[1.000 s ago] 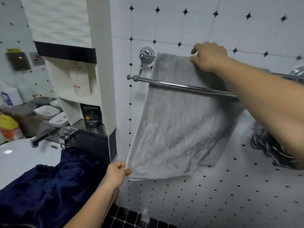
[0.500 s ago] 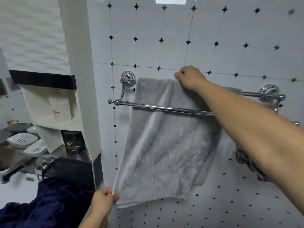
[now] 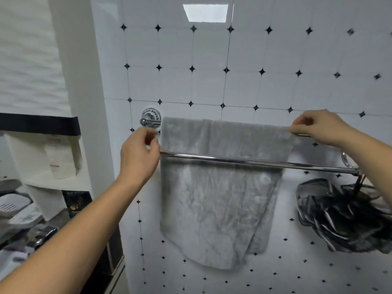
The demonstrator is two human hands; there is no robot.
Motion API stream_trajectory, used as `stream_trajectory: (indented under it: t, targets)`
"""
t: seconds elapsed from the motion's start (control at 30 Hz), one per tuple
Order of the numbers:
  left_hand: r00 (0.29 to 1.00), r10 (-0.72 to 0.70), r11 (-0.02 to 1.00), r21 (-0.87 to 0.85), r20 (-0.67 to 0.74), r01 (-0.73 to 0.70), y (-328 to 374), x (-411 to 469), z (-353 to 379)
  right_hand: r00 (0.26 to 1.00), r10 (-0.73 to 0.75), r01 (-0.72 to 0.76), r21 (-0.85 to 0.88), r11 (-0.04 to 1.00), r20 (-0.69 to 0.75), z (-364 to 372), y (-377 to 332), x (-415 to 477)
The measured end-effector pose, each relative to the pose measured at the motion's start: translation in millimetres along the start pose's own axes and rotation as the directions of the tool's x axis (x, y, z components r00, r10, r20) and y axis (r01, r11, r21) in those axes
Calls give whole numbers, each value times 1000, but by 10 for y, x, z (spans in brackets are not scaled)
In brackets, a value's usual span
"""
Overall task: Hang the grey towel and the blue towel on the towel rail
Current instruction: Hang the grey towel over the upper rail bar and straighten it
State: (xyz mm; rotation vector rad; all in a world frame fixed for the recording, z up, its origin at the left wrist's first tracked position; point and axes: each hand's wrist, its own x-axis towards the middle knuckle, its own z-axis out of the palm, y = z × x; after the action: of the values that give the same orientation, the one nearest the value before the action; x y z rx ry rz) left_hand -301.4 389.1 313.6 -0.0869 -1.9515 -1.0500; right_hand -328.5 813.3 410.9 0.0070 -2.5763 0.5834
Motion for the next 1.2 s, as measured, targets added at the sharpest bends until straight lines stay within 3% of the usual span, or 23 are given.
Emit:
stream_trajectory:
  t: [0.1,0.17,0.27,0.37,0.47,0.6,0.73,0.83,1.03,1.2]
  targets:
    - [983,-163,984,81,85,156,194,466,242,986,55,-65,-62,996,-159,-10,7,-34]
    - [948,-288,957,48,137,285,225,616,360,988,134,-132,32,991,-81,32,-62,-67]
    - [922,-373,921,-82,102,381,216,704,471,971,227,-240,301,923,80,218,-152,-87]
    - [876,-458,823,-300,150,482,208,712,495,958,284,-268,405,874,22,337,-140,-17]
    - [827,-539,742,-375,159,556,132,753,484,945,324,-271,453,849,-41,259,-95,106]
    - [864,-499,818,-294,65,495,34,771,433,910,387,-321,339,884,-148,138,-77,192]
    - [927,-302,940,-92,223,329,-17,797,389,939,279,-239,205,949,-200,168,-110,111]
    - [931,-165,986,25,325,165,32,856,329,968,187,-165,137,977,-169,154,-146,41]
    - [958,-43,952,302,282,-46,133,926,284,989,140,-133,126,983,-44,93,-137,-50]
    - [947,-26,922,373,320,-101,136,940,250,991,119,-123,-73,990,-61,53,-125,-110]
